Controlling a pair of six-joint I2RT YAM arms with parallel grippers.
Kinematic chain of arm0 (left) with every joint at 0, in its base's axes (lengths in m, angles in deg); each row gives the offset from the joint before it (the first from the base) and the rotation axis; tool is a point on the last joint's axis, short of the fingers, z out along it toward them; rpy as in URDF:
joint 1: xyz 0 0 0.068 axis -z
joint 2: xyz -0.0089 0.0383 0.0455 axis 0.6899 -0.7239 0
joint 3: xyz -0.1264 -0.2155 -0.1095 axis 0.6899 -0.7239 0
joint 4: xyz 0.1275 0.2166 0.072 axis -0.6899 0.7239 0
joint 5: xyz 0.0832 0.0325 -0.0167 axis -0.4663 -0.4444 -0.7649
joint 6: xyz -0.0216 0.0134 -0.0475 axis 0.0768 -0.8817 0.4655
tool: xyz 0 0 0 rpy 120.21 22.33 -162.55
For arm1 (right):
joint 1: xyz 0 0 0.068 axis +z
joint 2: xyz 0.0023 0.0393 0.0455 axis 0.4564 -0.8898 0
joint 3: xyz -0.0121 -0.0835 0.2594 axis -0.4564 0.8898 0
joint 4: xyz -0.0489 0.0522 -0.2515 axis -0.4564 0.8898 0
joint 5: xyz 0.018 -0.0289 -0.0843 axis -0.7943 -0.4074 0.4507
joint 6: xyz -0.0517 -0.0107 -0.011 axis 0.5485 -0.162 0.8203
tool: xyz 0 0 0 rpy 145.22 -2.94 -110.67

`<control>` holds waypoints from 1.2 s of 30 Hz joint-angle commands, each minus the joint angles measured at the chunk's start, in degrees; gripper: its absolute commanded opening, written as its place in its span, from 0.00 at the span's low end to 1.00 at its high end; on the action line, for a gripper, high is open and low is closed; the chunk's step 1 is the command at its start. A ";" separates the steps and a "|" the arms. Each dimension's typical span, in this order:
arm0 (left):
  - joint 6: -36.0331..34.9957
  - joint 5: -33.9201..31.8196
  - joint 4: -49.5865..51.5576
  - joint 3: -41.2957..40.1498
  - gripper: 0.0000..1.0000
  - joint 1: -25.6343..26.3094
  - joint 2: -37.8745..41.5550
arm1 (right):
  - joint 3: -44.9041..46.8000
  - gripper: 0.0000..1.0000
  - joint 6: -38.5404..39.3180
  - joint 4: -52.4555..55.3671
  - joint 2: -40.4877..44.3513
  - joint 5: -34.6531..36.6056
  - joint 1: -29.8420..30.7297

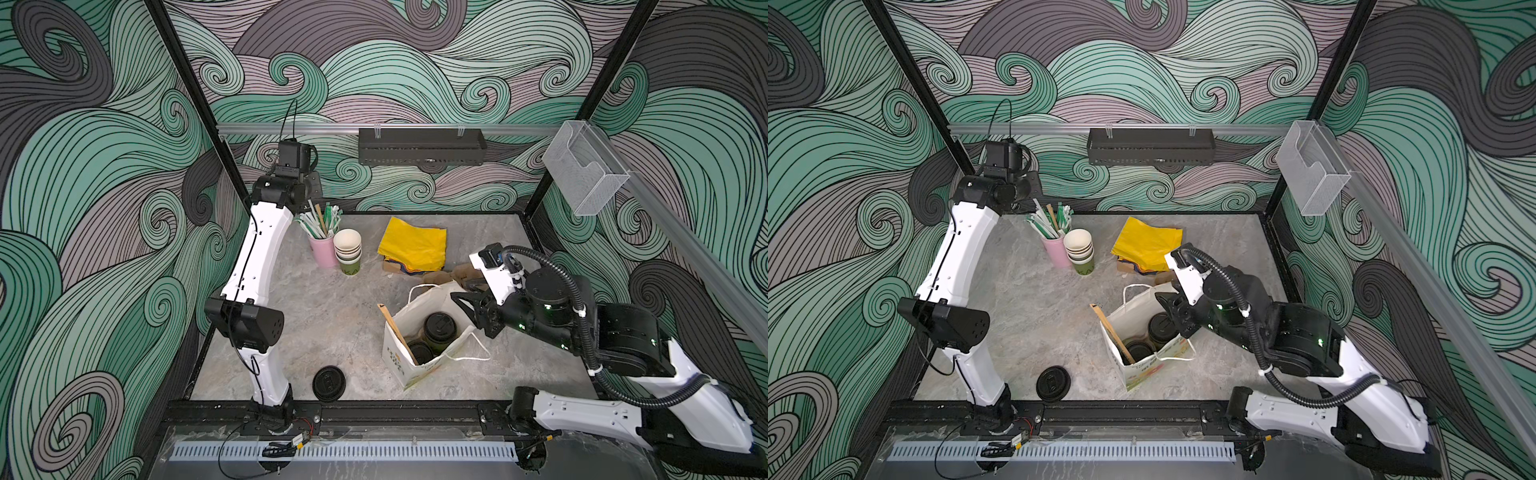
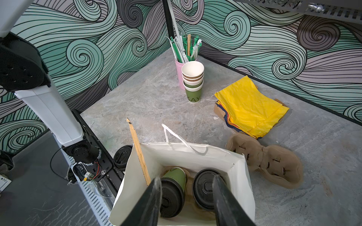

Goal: Pack a coffee takeout order
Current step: Pick up the straw from the storage cup, then place the straw in the takeout bag.

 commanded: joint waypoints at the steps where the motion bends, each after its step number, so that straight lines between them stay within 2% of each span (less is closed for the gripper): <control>1: -1.53 1.16 -3.77 0.85 0.00 0.83 5.08 | -0.85 0.45 -1.12 -0.65 -0.70 0.80 0.13; 4: -1.09 6.71 -2.94 1.33 0.00 1.03 8.29 | -1.97 0.45 -0.64 -0.58 -1.60 0.82 0.15; 9: -0.84 23.73 1.67 -0.40 0.00 1.07 15.26 | -9.21 0.45 0.50 0.61 -5.96 -0.86 0.20; 13: 0.31 39.19 3.79 -6.42 0.00 1.10 22.45 | -14.30 0.46 3.86 0.27 -10.56 -5.41 0.26; 18: -1.03 50.43 4.57 -16.11 0.00 1.41 33.66 | -23.04 0.48 10.56 0.40 -20.23 -13.05 0.16; 25: -3.34 59.89 3.18 -27.16 0.00 1.54 45.46 | -40.75 0.46 14.82 1.72 -38.12 -26.05 -0.15; 30: -3.27 63.12 2.74 -29.23 0.00 1.54 48.91 | -53.19 0.45 16.10 5.27 -48.35 -32.48 -0.11; 33: -3.26 64.63 3.21 -29.34 0.00 1.59 49.09 | -58.41 0.39 16.23 7.03 -52.32 -33.92 0.08; 36: -4.24 64.33 4.55 -29.20 0.00 1.55 49.01 | -59.78 0.31 16.41 7.31 -53.30 -34.15 0.34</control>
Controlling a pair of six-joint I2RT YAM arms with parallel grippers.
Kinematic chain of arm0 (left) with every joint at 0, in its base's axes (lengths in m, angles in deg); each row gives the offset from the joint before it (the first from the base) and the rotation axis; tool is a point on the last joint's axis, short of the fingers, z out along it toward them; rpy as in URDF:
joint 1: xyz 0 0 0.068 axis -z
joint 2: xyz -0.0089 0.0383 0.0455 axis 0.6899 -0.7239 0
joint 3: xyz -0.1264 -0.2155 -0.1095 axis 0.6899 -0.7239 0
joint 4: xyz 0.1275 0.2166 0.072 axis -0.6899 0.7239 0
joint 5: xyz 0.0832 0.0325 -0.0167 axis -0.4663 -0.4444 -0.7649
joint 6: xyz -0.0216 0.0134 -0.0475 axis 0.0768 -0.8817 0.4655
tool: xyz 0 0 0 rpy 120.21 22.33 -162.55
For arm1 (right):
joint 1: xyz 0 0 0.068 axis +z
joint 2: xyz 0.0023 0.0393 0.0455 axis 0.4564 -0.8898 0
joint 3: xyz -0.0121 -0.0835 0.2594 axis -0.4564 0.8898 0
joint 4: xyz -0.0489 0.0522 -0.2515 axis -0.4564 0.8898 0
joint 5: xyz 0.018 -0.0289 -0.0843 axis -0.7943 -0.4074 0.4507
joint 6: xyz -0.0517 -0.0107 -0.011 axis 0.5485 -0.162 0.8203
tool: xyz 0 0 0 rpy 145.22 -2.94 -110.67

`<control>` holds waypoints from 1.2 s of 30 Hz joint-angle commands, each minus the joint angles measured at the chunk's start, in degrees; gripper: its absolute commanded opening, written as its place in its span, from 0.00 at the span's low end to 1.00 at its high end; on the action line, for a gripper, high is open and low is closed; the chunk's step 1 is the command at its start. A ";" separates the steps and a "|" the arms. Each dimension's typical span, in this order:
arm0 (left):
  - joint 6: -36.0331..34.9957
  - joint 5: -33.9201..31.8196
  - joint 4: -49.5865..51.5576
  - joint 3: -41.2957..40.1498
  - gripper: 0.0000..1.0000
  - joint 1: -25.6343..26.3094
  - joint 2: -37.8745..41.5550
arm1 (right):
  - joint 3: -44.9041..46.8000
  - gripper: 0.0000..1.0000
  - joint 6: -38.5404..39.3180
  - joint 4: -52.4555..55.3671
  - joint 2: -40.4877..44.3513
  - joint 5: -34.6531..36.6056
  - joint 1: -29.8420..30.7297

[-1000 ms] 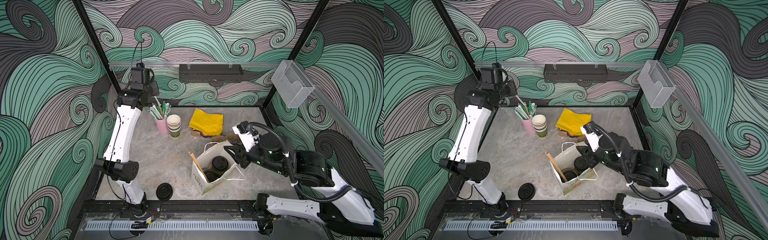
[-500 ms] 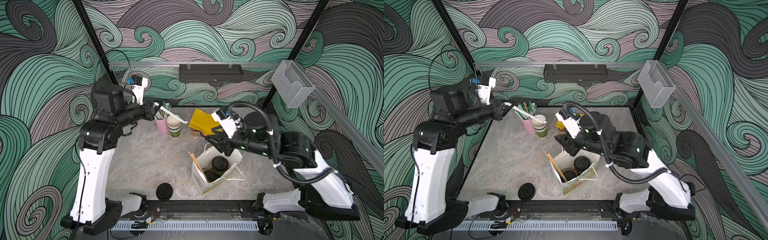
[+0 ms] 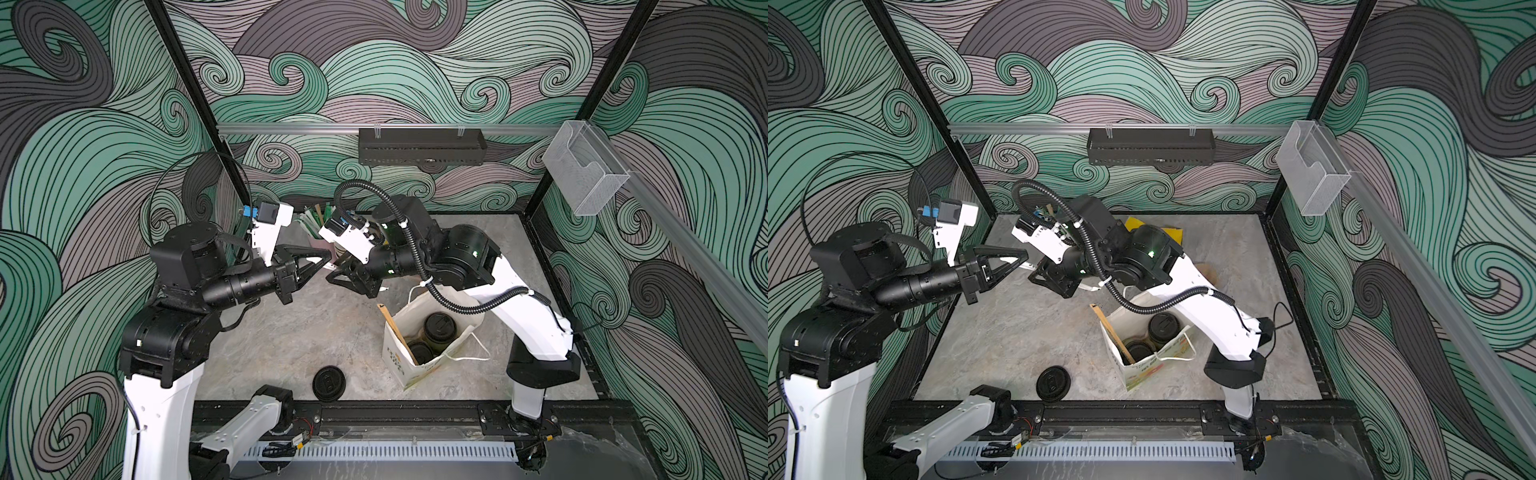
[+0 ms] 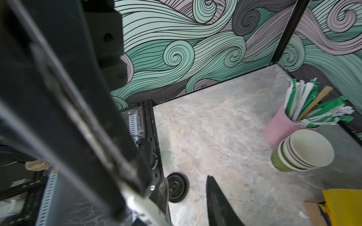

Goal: Pack a coffee takeout order
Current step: Place the straw in the takeout bag.

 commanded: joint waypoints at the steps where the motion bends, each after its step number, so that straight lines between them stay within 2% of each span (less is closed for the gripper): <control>1: -2.02 2.73 1.73 -0.03 0.00 0.29 -0.14 | -1.78 0.28 1.75 1.79 0.53 -2.57 0.17; 4: -2.56 2.46 2.48 0.13 0.00 0.28 -0.55 | -1.12 0.28 1.53 1.50 1.29 -2.53 0.34; 8: -4.35 2.42 3.70 0.14 0.00 0.31 -1.28 | 0.34 0.35 1.16 0.99 3.10 -1.92 0.38; 10: -4.99 2.55 3.97 0.27 0.00 0.27 -1.71 | 1.77 0.35 1.45 -0.12 4.06 -0.83 0.37; 20: -5.66 4.66 4.12 1.27 0.00 0.31 -2.99 | 1.79 0.09 1.60 -1.55 4.06 -1.69 0.37; 24: -5.53 4.82 2.99 1.19 0.00 0.29 -2.69 | 1.96 0.02 1.72 -1.53 5.09 -1.61 0.42; 26: -5.08 4.75 1.40 0.81 0.15 0.28 -2.52 | 2.13 0.01 1.68 -1.39 6.01 -1.47 0.43; 29: -3.64 3.96 -2.18 -0.10 0.64 0.25 -1.69 | 2.45 0.00 1.46 -0.32 7.61 -0.98 0.39; 30: -2.84 3.05 -3.63 -0.69 0.72 0.25 -1.19 | 2.61 0.00 1.42 0.34 8.26 -0.61 0.37; 32: -0.65 0.71 -7.87 -2.18 0.81 0.26 0.12 | 4.31 0.00 1.29 1.90 10.68 0.66 0.43; 36: 4.10 -9.96 -14.46 -6.28 0.85 0.25 3.24 | 15.20 0.01 0.98 -0.18 20.21 4.92 0.40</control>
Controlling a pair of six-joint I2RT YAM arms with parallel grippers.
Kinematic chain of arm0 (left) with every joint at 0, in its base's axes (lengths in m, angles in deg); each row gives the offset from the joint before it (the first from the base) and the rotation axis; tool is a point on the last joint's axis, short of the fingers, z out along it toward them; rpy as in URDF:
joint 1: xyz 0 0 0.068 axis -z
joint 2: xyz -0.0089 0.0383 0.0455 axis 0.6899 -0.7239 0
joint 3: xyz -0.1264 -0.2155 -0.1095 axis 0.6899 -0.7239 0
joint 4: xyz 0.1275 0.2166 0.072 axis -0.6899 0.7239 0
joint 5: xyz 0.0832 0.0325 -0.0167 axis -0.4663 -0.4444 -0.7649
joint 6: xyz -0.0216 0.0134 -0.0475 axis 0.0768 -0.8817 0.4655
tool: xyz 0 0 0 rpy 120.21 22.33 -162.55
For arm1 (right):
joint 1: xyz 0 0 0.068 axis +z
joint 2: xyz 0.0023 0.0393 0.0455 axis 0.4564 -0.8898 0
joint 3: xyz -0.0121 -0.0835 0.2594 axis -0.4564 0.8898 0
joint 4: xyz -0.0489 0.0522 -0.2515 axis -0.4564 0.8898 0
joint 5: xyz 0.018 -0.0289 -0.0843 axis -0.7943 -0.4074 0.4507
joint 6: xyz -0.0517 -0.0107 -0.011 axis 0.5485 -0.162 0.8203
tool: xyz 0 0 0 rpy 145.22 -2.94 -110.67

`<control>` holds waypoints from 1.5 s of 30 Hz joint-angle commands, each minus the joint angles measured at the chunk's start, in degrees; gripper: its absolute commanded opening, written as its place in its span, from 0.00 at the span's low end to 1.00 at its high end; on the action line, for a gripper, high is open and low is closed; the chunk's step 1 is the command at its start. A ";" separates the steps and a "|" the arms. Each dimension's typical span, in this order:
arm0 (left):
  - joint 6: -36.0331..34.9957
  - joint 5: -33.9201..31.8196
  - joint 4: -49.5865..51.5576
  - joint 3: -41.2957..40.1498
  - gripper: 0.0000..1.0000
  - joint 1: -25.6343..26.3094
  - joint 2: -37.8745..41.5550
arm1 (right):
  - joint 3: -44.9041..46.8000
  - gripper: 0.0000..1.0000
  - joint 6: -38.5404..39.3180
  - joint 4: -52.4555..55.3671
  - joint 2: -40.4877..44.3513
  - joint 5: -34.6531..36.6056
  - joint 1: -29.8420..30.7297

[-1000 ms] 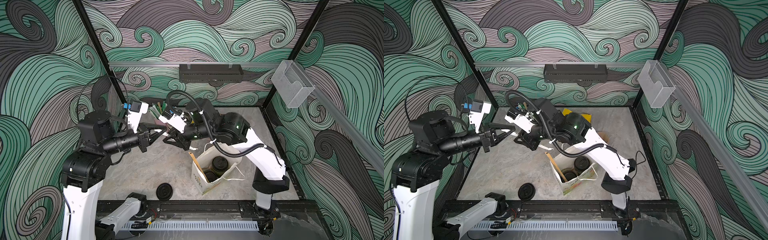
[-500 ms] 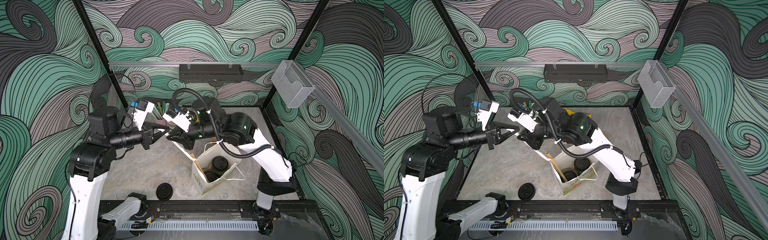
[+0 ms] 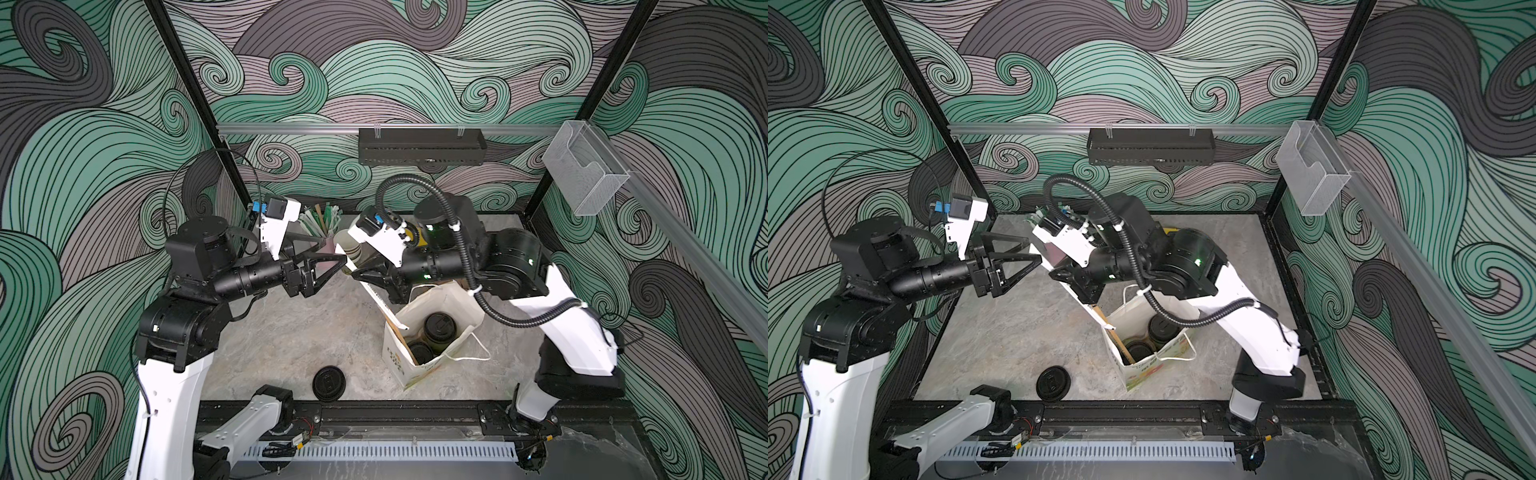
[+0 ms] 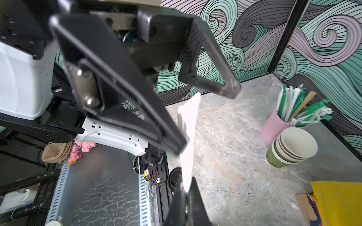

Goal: Pack a coffee takeout order
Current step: Place the straw in the takeout bag.

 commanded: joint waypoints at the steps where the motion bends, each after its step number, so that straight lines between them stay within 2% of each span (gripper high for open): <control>1: 5.69 -11.84 -9.02 -3.42 0.85 0.12 3.18 | 9.51 0.01 0.28 -2.12 9.35 4.84 0.31; 6: 12.69 -27.55 -11.60 -11.46 0.85 0.12 7.74 | 33.23 0.01 0.44 -15.86 24.22 11.00 0.32; 8: 18.99 -33.11 -11.22 -15.83 0.84 0.12 9.25 | 41.40 0.01 1.54 -20.58 28.15 13.10 0.34; 13: 28.97 -31.50 -11.71 -25.39 0.81 0.15 11.10 | 52.40 0.00 2.61 -30.24 32.54 14.79 0.26; 20: 39.59 -25.74 -12.40 -37.60 0.78 0.39 13.73 | 56.23 0.00 3.18 -33.94 32.31 13.08 0.23; 26: 43.00 -25.01 -14.61 -44.18 0.78 1.21 15.79 | 56.99 0.00 2.98 -37.09 31.43 12.34 -0.09; 33: 43.32 -26.77 -16.34 -44.97 0.78 1.52 15.84 | 67.06 0.02 1.21 -39.37 36.92 13.12 -0.13; 35: 42.96 -26.77 -16.52 -44.47 0.78 1.55 15.40 | 68.16 0.05 1.93 -37.93 38.00 13.82 -0.23; 37: 42.25 -26.47 -16.44 -43.86 0.78 1.57 14.89 | 69.43 0.13 2.42 -36.19 39.17 14.31 -0.47; 40: 40.64 -25.96 -15.87 -42.80 0.78 1.66 14.34 | 69.76 0.39 2.53 -33.12 40.55 15.62 -0.55; 43: 39.55 -25.55 -15.41 -42.25 0.78 1.77 14.07 | 65.55 0.45 2.52 -26.57 39.93 15.62 -0.57; 45: 39.18 -25.25 -15.31 -42.17 0.78 1.87 14.09 | 60.72 0.46 1.47 -19.77 38.36 15.27 -0.53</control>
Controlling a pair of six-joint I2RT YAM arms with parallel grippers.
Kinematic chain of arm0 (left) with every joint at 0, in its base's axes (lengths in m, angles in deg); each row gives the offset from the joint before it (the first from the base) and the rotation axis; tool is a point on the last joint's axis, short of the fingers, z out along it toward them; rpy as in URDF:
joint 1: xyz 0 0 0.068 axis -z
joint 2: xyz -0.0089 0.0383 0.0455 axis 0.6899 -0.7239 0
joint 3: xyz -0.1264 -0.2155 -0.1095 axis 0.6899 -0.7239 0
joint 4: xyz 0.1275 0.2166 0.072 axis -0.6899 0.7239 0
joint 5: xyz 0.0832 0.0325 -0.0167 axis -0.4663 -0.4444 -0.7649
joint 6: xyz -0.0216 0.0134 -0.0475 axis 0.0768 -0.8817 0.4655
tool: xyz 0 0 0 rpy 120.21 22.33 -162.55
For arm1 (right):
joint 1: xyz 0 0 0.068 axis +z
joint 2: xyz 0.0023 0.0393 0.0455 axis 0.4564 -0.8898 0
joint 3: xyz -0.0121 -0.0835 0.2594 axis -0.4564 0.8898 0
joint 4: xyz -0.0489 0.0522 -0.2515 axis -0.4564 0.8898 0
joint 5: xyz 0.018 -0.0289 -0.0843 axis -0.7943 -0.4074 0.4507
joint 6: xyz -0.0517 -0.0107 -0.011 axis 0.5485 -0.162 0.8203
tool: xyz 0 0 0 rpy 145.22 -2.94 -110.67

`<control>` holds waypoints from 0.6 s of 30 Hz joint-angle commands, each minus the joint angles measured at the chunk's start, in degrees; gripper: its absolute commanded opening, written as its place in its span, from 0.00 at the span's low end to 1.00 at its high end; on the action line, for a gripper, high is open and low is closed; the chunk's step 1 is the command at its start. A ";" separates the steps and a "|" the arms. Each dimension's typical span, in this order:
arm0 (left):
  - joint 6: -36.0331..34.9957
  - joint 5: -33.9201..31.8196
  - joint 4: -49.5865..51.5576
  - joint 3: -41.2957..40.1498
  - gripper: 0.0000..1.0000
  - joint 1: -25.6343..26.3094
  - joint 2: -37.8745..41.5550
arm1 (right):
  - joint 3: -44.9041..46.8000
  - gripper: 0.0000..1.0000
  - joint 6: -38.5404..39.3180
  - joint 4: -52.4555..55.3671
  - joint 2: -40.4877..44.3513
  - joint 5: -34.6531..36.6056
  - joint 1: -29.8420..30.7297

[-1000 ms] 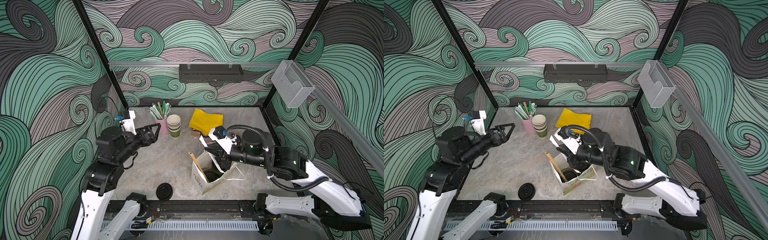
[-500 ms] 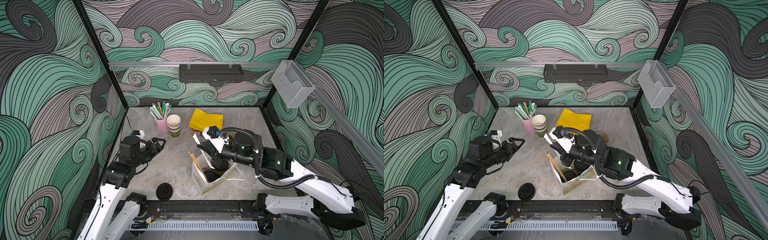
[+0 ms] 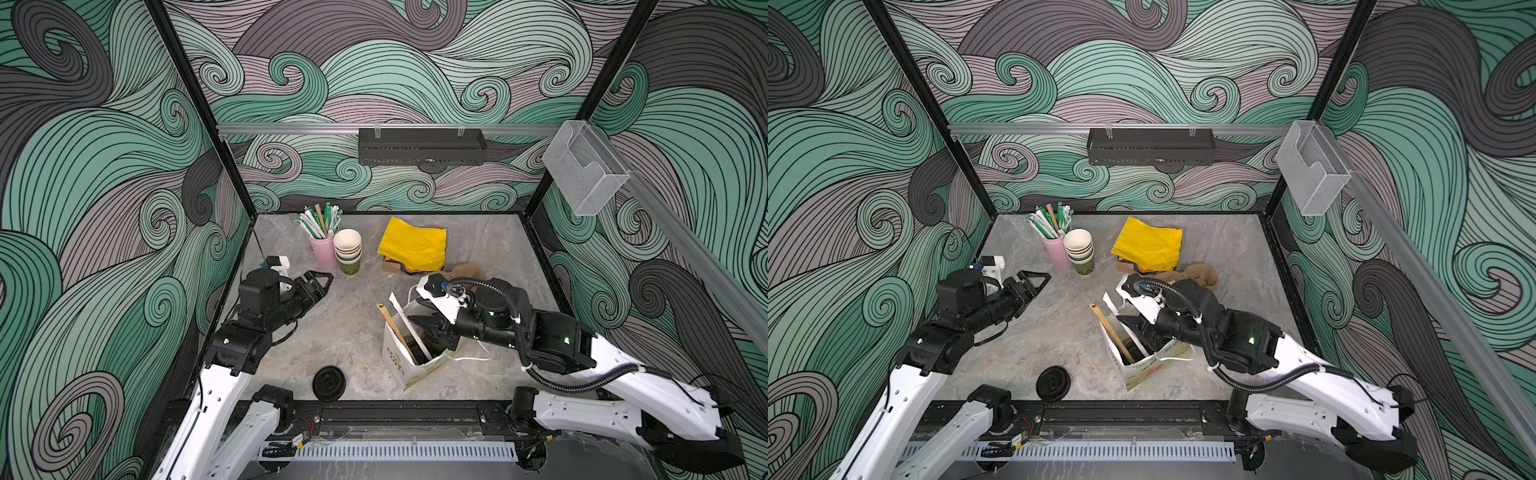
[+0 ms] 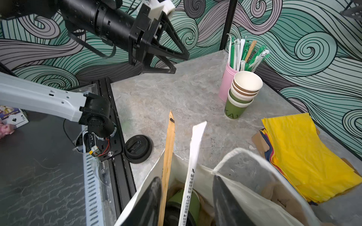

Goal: Pack a coffee takeout order
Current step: Place the straw in the takeout bag, then pick up the straw from the takeout bag.

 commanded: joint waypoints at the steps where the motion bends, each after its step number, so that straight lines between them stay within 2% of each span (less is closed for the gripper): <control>1: -2.20 1.06 -0.10 2.11 0.78 0.47 0.13 | -8.20 0.46 -1.26 11.59 -2.18 0.59 -0.13; 6: -2.90 1.28 0.21 1.77 0.78 1.15 1.02 | -25.31 0.42 -9.16 29.62 -15.11 -2.62 0.05; 9: -2.96 1.09 0.15 0.93 0.78 1.35 1.89 | -32.80 0.44 -13.33 34.44 -22.42 -2.90 1.00; 14: -2.82 0.95 -0.02 -0.51 0.78 1.53 3.13 | -38.02 0.51 -15.70 37.00 -29.50 -3.53 1.99; 18: -2.82 0.53 -0.25 -1.27 0.78 1.53 3.76 | -39.56 0.49 -15.77 37.00 -33.16 -0.98 2.42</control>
